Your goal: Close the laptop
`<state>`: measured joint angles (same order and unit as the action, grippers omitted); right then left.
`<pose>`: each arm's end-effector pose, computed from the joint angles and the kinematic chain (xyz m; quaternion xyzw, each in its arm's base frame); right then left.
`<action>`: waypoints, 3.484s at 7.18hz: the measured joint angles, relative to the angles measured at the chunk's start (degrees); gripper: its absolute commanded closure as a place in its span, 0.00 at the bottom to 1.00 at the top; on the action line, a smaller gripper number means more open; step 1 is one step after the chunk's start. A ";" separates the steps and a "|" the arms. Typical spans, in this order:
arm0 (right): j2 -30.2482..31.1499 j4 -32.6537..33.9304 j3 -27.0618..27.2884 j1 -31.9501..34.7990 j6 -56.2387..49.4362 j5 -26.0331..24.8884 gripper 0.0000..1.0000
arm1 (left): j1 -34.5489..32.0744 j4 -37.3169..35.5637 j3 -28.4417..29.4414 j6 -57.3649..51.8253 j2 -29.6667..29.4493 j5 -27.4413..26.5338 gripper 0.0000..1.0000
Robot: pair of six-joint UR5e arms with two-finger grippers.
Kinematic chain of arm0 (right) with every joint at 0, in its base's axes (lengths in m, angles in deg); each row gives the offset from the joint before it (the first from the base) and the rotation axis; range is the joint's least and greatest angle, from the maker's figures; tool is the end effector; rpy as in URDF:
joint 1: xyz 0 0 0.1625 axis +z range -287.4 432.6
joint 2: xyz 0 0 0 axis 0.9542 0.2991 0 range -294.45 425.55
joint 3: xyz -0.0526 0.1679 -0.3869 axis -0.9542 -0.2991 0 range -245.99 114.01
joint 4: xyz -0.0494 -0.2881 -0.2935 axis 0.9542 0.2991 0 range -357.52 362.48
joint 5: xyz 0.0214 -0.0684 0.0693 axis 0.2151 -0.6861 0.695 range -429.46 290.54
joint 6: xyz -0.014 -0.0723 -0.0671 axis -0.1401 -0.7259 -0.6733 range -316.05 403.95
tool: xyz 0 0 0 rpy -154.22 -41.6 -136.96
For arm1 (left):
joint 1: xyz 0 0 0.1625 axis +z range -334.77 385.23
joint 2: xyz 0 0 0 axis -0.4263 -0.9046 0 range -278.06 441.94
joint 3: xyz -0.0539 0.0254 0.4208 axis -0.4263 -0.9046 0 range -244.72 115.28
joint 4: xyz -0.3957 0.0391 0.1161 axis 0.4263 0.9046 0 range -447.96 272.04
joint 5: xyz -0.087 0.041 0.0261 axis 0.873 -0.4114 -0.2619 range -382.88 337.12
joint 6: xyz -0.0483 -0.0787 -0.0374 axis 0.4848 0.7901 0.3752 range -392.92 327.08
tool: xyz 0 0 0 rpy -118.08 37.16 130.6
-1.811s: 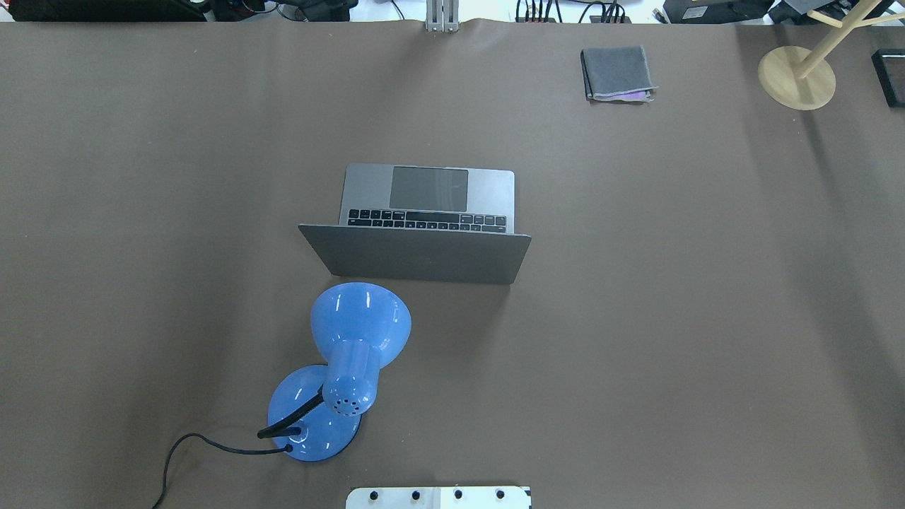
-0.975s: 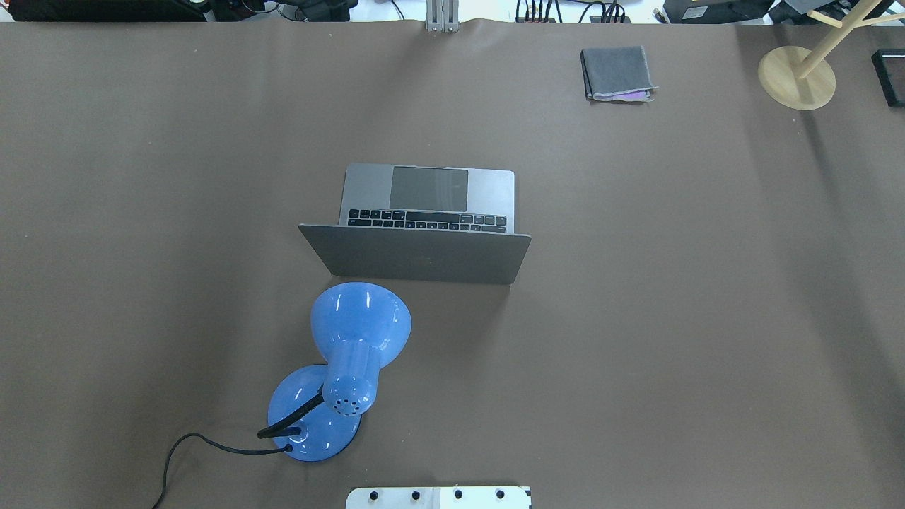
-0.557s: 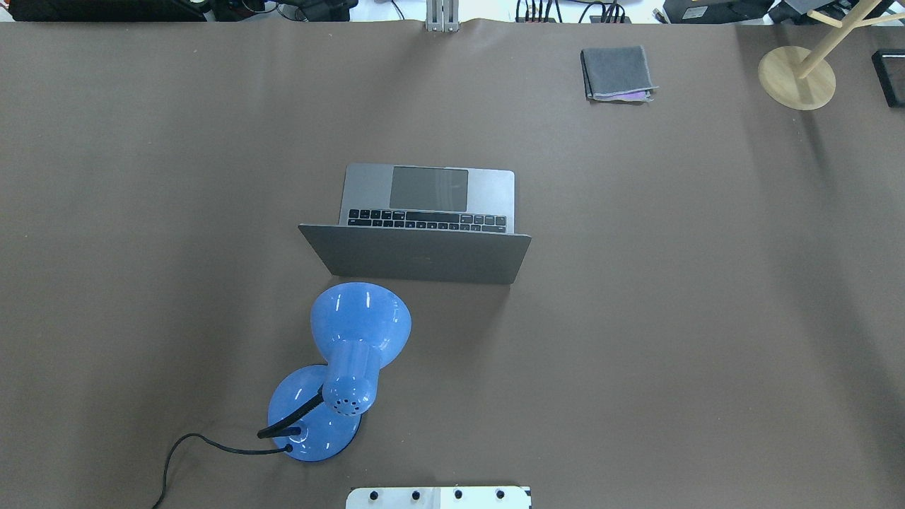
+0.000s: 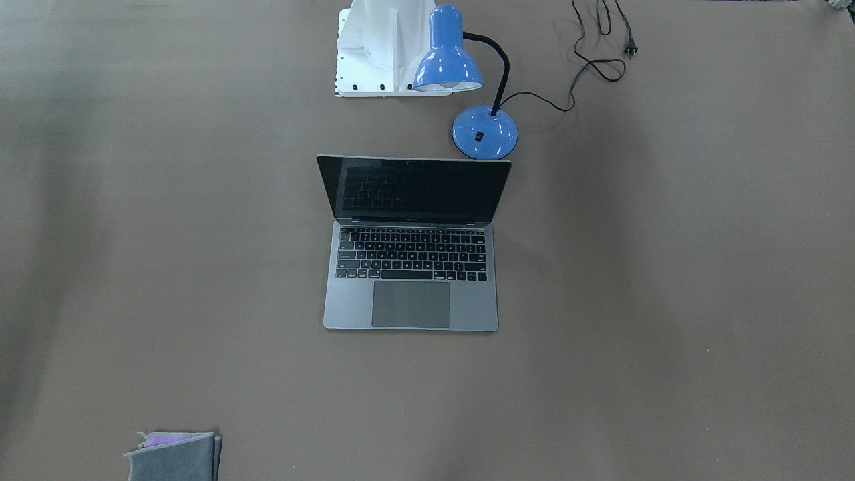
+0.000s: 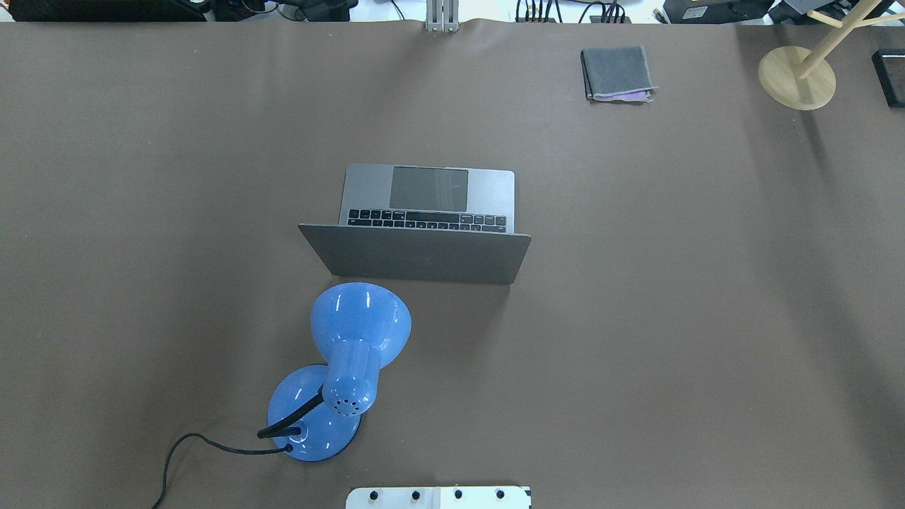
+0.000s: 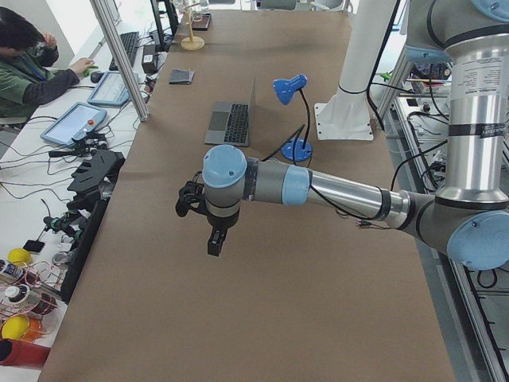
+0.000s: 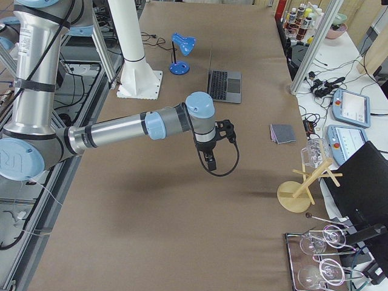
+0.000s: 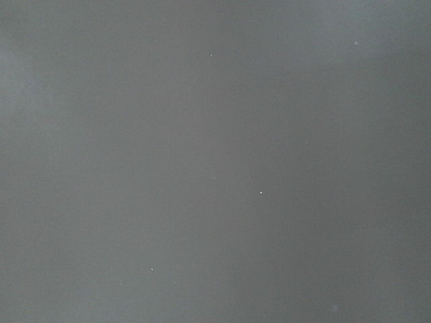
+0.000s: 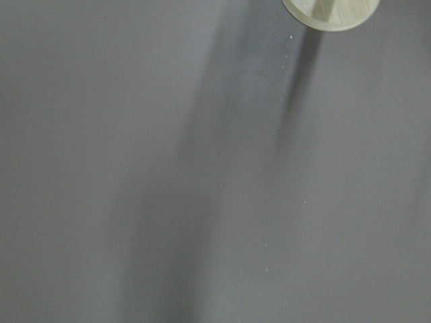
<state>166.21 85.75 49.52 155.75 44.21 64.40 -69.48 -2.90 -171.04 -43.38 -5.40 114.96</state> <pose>0.0138 -0.4242 0.5097 0.1506 -0.3770 -0.1222 0.9057 -0.0979 -0.4635 0.5454 0.1223 0.3916 0.0765 0.9088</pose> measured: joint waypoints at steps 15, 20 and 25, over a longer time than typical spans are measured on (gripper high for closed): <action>1.13 -39.83 9.92 -44.47 75.73 -20.12 0.14 | 25.50 48.35 -0.26 51.28 -6.00 14.01 0.04; -11.60 -27.58 13.73 -62.75 88.70 -38.49 1.00 | 47.86 57.14 -0.56 67.71 -9.19 -3.27 0.75; -19.41 -18.55 13.10 -63.53 89.72 -39.72 1.00 | 56.15 58.27 -0.51 76.83 -11.24 -7.75 1.00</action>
<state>146.79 67.20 62.61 92.21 133.94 24.68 -13.34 55.38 -171.56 33.45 -16.64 107.21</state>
